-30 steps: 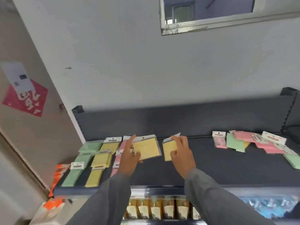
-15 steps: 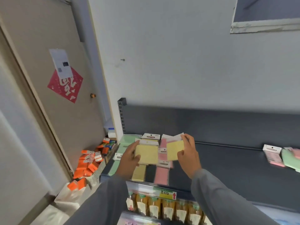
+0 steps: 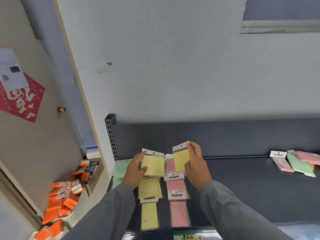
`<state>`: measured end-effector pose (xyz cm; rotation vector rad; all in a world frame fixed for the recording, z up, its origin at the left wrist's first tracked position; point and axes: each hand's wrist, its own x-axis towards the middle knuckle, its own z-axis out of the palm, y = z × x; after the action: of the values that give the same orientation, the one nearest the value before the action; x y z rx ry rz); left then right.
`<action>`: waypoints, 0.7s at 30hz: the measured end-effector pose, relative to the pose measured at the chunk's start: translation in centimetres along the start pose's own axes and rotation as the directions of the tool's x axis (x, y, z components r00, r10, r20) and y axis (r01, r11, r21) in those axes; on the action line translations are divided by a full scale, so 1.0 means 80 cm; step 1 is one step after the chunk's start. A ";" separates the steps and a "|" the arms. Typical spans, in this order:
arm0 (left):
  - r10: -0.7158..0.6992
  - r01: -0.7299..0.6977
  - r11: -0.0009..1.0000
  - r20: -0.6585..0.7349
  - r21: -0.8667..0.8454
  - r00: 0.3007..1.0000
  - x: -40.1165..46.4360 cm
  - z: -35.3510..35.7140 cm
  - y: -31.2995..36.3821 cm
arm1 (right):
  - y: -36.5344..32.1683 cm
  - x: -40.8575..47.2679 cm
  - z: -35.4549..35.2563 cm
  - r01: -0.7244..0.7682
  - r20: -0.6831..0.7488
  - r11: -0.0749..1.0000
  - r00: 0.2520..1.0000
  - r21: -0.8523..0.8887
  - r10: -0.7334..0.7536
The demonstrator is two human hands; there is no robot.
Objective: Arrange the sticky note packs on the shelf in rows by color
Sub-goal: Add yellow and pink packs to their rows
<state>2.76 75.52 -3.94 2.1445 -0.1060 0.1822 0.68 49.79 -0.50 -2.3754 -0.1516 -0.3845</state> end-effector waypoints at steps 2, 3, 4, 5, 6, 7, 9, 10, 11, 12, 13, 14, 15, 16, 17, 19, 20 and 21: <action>-0.006 0.006 0.998 0.006 0.062 1.000 0.023 0.009 -0.015 | -0.002 0.015 0.014 -0.006 -0.038 1.000 0.999 0.029 0.008; -0.023 0.022 0.986 0.002 0.163 1.000 0.032 0.012 -0.023 | -0.004 0.020 0.021 -0.029 -0.055 0.998 0.998 0.056 0.032; -0.044 0.036 0.945 0.018 0.326 0.999 0.041 0.014 -0.031 | -0.006 0.024 0.031 -0.065 -0.050 0.993 0.996 0.095 0.070; -0.065 0.043 0.877 0.031 0.479 0.997 0.044 0.015 -0.038 | -0.006 0.025 0.040 -0.099 -0.026 0.985 0.994 0.145 0.104; -0.075 0.040 0.815 0.036 0.578 0.997 0.046 0.016 -0.045 | -0.005 0.028 0.050 -0.121 0.008 0.974 0.992 0.190 0.122; -0.087 0.039 0.773 0.044 0.634 0.995 0.050 0.015 -0.051 | -0.006 0.033 0.060 -0.135 0.046 0.963 0.991 0.232 0.128; -0.089 0.023 0.749 0.066 0.662 0.994 0.052 0.015 -0.054 | -0.011 0.041 0.075 -0.151 0.118 0.951 0.985 0.271 0.123; -0.075 0.007 0.745 0.073 0.667 0.994 0.052 0.014 -0.058 | -0.013 0.044 0.084 -0.155 0.155 0.950 0.981 0.269 0.117; -0.058 -0.007 0.741 0.075 0.671 0.995 0.052 0.012 -0.063 | -0.017 0.048 0.095 -0.157 0.190 0.950 0.976 0.268 0.108; -0.044 -0.022 0.731 0.080 0.682 0.996 0.053 0.009 -0.065 | -0.021 0.051 0.105 -0.155 0.218 0.950 0.971 0.270 0.097; -0.035 -0.034 0.717 0.085 0.696 0.996 0.054 0.004 -0.067 | -0.025 0.054 0.115 -0.153 0.241 0.949 0.967 0.276 0.086; -0.019 -0.047 0.698 0.085 0.714 0.996 0.055 -0.001 -0.070 | -0.029 0.057 0.124 -0.157 0.261 0.951 0.962 0.266 0.085; -0.001 -0.061 0.679 0.083 0.732 0.997 0.056 -0.004 -0.073 | -0.031 0.058 0.132 -0.157 0.278 0.958 0.957 0.242 0.086; 0.012 -0.062 0.673 0.073 0.737 0.997 0.055 -0.009 -0.077 | -0.033 0.059 0.140 -0.149 0.290 0.969 0.953 0.195 0.088; 0.016 -0.055 0.680 0.061 0.731 0.998 0.053 -0.013 -0.081 | -0.034 0.060 0.146 -0.133 0.301 0.980 0.950 0.145 0.084; 0.036 -0.054 0.698 0.041 0.714 0.999 0.048 -0.022 -0.087 | -0.035 0.064 0.153 -0.087 0.313 0.996 0.947 0.025 0.075; 0.049 -0.062 0.701 0.038 0.711 0.998 0.046 -0.025 -0.090 | -0.036 0.065 0.156 -0.057 0.312 0.997 0.947 -0.048 0.069; 0.062 -0.069 0.704 0.036 0.707 0.997 0.044 -0.028 -0.092 | -0.036 0.066 0.159 -0.026 0.312 0.992 0.948 -0.124 0.063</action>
<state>7.12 81.39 -8.17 2.9271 -0.1324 0.2894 8.00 60.47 -5.90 -2.5403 -0.2274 0.0127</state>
